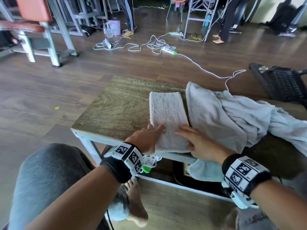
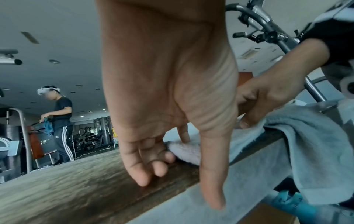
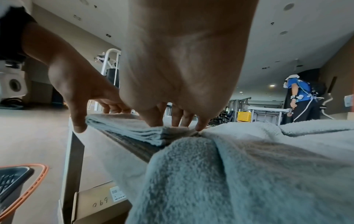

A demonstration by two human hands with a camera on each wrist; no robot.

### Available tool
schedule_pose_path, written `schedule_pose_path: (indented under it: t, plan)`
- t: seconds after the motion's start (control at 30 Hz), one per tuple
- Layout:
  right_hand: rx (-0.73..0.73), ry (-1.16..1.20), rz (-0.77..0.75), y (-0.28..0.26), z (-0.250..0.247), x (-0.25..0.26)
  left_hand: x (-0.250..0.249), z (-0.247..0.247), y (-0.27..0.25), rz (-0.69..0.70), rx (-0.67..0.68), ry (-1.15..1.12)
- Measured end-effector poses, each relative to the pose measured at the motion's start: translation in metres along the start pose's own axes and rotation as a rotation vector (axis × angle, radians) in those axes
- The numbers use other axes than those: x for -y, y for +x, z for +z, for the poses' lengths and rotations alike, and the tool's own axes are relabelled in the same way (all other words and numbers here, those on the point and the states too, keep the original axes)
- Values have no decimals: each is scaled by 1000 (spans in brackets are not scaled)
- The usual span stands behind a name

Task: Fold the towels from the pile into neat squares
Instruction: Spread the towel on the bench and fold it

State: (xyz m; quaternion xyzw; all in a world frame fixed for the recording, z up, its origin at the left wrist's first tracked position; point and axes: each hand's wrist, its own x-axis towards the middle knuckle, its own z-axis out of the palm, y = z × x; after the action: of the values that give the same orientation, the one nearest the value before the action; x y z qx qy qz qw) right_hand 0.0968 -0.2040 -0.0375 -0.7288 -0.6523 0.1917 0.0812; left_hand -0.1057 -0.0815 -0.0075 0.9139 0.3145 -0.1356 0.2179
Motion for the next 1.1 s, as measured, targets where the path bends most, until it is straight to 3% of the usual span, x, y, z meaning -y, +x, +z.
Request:
schedule_pose_path:
  t: [0.13, 0.4, 0.63, 0.73, 0.97, 1.1]
  plan:
    - [-6, 18, -38, -9, 8, -3, 0, 9, 7, 19, -117, 52]
    - [-35, -108, -78, -15, 26, -5, 12, 13, -5, 64, -169, -64]
    - [-16, -54, -90, -20, 18, -1, -4, -2, -4, -79, -43, 63]
    - [-58, -47, -89, -21, 17, 0, -2, 3, 0, -104, -75, 64]
    - [-125, 24, -103, -14, 25, -5, 19, 30, 6, 70, -331, -39]
    - [-181, 73, -117, -14, 29, -8, 33, 34, 16, 136, -357, -37]
